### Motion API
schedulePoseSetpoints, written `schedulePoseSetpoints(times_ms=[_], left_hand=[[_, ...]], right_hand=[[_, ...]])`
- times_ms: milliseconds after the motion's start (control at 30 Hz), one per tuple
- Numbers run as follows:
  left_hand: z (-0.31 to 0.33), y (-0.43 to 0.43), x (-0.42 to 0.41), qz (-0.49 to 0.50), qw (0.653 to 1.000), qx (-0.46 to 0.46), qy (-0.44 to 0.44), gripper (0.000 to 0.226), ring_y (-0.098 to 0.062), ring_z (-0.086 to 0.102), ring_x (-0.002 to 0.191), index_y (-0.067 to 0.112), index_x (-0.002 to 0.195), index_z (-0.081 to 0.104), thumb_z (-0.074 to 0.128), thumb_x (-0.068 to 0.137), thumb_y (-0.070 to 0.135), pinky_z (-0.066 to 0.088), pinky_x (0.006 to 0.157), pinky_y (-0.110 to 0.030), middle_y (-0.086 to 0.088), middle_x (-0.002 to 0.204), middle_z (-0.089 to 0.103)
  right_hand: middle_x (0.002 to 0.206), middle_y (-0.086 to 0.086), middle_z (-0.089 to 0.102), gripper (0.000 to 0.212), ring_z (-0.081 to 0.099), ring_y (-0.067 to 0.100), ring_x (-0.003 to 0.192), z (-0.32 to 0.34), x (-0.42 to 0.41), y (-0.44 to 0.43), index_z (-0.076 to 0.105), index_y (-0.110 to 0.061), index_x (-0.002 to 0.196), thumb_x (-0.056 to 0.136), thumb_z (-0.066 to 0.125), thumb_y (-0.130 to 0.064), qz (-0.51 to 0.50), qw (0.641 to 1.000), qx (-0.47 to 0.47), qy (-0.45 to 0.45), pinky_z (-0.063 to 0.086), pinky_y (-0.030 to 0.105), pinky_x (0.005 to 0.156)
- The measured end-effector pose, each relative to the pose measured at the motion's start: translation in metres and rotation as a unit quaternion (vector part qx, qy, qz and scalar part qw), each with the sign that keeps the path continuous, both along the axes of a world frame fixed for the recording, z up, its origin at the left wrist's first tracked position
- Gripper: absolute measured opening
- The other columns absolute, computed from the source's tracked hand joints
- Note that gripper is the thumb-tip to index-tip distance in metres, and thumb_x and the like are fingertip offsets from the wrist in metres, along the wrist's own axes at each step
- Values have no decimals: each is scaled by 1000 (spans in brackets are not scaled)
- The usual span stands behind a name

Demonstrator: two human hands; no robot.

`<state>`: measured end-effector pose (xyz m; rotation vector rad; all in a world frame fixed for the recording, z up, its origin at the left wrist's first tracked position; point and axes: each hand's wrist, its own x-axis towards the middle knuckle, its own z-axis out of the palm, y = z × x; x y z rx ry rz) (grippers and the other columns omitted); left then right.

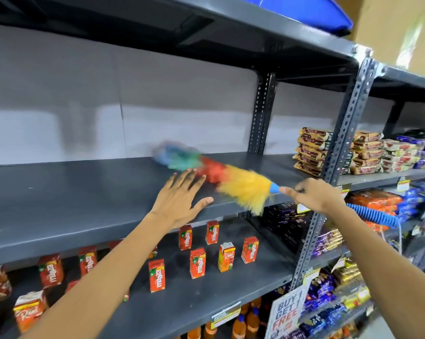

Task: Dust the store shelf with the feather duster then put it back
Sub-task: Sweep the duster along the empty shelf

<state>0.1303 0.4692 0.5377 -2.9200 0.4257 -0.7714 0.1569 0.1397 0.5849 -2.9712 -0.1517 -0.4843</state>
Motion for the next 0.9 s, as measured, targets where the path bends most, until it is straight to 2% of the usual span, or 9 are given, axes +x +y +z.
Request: schedulePoseSetpoints(times_ms=[67,100,233,400,567,633,733,833,900], left_hand=[[0,3,-1,2,1000,-3,-3,97,-21,2,145,22,146,7,-22,68,72,0,117,-39,-7,158,9],[0,5,-2,4,1000,-1,-6,100,-21,2,145,22,146,7,-25,66,73,0,117,-39,-7,158,10],[4,20,-9,26,1000,-14,-12,99,-21,4,145,23,146,8,-24,66,73,2,118,-40,-7,157,13],[11,54,-30,61,998,-9,-25,96,-21,4,145,24,146,5,-21,68,74,0,117,-39,-8,157,10],[15,107,-63,140,989,-21,-32,95,-21,6,145,22,146,7,-18,70,72,4,119,-41,-9,157,13],[14,126,-75,172,984,-29,-25,88,-21,4,145,20,146,4,-12,75,69,3,119,-41,-9,158,9],[13,144,-90,210,975,-72,-26,84,-20,4,145,19,146,8,-4,77,66,3,118,-40,-9,158,10],[11,148,-101,224,970,-81,-53,90,-22,12,144,18,145,17,-6,75,68,9,118,-42,-10,156,20],[11,148,-104,221,970,-80,-63,90,-23,14,144,17,145,17,-8,76,68,10,118,-43,-11,155,21]], right_hand=[[51,2,53,68,58,25,60,-3,3,-5,63,-12,58,81,42,-72,4,1000,24,19,49,36,64],[50,2,54,68,59,25,60,-3,5,-4,63,-13,56,80,42,-73,2,999,30,17,49,36,64],[52,4,57,68,57,23,55,-2,14,24,42,-16,45,79,42,-75,53,998,19,-7,37,28,51],[65,3,69,71,63,19,65,-2,28,81,64,-16,57,73,41,-81,142,990,14,-2,44,29,57],[46,-5,48,68,52,17,55,-4,24,161,47,-21,42,72,39,-82,270,963,9,-13,32,25,47],[46,-5,47,68,51,15,53,-3,18,188,49,-21,44,70,38,-84,310,951,15,-9,32,25,47],[54,-6,50,64,53,21,63,0,6,228,51,-24,47,74,40,-80,319,947,14,-34,35,28,53],[61,-2,49,62,49,25,69,-3,-13,269,62,-20,58,79,41,-75,348,937,4,-39,36,31,60],[56,-4,48,61,50,24,66,-6,-22,285,58,-22,53,79,43,-75,384,923,8,-20,36,30,57]])
